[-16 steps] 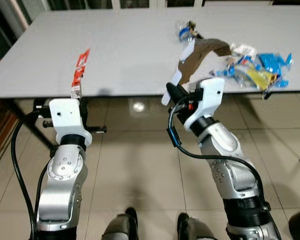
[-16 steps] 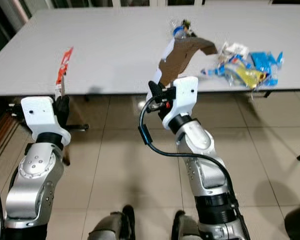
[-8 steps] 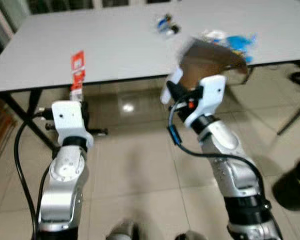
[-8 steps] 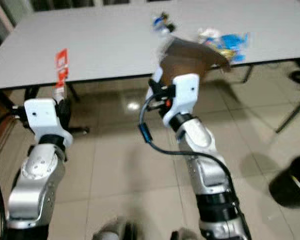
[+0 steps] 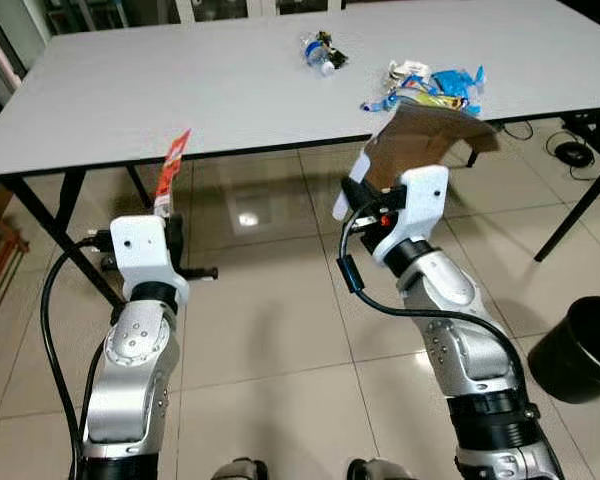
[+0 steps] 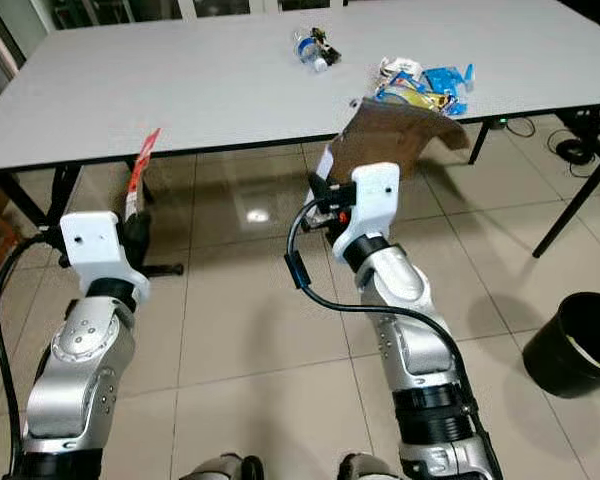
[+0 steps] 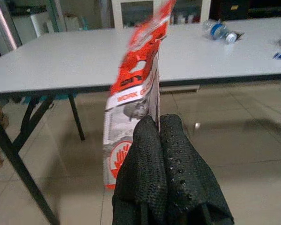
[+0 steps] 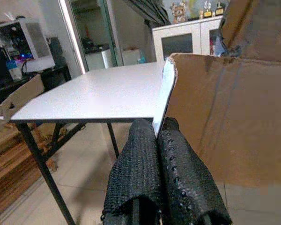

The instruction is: Picking trash to rubbish bin

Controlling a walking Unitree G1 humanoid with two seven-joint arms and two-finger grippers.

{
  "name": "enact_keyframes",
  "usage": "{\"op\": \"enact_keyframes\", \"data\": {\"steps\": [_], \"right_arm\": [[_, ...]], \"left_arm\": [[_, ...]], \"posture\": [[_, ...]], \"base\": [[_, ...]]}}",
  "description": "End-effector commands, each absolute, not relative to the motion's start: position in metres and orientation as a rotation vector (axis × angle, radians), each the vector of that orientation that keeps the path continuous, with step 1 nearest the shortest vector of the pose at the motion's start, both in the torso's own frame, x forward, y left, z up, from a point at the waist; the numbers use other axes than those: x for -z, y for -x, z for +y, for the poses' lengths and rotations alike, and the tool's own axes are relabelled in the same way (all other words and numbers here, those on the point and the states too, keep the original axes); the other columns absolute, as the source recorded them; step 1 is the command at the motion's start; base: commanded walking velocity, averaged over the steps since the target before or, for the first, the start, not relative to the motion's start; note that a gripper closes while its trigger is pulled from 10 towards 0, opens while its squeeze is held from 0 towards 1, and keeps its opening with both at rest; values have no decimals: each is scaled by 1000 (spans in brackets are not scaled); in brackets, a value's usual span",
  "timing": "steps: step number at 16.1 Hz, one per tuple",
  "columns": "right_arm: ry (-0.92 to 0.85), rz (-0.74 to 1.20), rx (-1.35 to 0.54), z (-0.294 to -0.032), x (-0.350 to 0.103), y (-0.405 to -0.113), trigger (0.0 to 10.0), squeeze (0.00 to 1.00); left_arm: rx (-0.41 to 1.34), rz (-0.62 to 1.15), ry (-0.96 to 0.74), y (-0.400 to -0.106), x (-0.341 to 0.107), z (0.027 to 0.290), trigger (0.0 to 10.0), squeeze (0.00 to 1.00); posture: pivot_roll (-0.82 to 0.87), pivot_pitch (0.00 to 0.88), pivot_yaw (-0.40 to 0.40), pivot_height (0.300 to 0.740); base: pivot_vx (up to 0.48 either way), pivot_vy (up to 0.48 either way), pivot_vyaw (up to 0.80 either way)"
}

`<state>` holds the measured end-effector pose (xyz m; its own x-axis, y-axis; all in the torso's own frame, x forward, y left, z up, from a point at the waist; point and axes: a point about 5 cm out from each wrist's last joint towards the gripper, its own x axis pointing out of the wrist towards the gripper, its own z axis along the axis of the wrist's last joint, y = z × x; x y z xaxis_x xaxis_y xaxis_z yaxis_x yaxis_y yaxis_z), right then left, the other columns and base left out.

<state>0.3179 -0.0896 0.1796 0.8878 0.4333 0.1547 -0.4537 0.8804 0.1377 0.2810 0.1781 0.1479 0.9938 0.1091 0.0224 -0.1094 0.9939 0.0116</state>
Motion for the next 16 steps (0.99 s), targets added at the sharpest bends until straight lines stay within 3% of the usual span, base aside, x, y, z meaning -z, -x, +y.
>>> {"op": "enact_keyframes", "data": {"steps": [1, 7, 11, 16], "right_arm": [[-164, -142, -464, -86, -183, -324, 10000, 0], [-164, -147, -464, -81, -181, -329, 10000, 0], [-153, -144, -475, -82, -180, -328, 10000, 0], [-152, -133, -484, -79, -177, -325, 10000, 0]], "left_arm": [[-118, -33, -18, -282, -148, 185, 39, 0], [-120, -75, -17, -290, -156, 191, 863, 0], [-124, -75, 0, -293, -155, 190, 353, 0], [-117, -50, 20, -291, -148, 192, 471, 0]], "posture": [[-12, 62, 49, 740], [-12, 40, 43, 740], [-17, 72, 28, 740], [-25, 86, 27, 740]], "base": [[0, 0, 0], [0, 0, -603], [0, 0, -794], [0, 0, -788]]}}
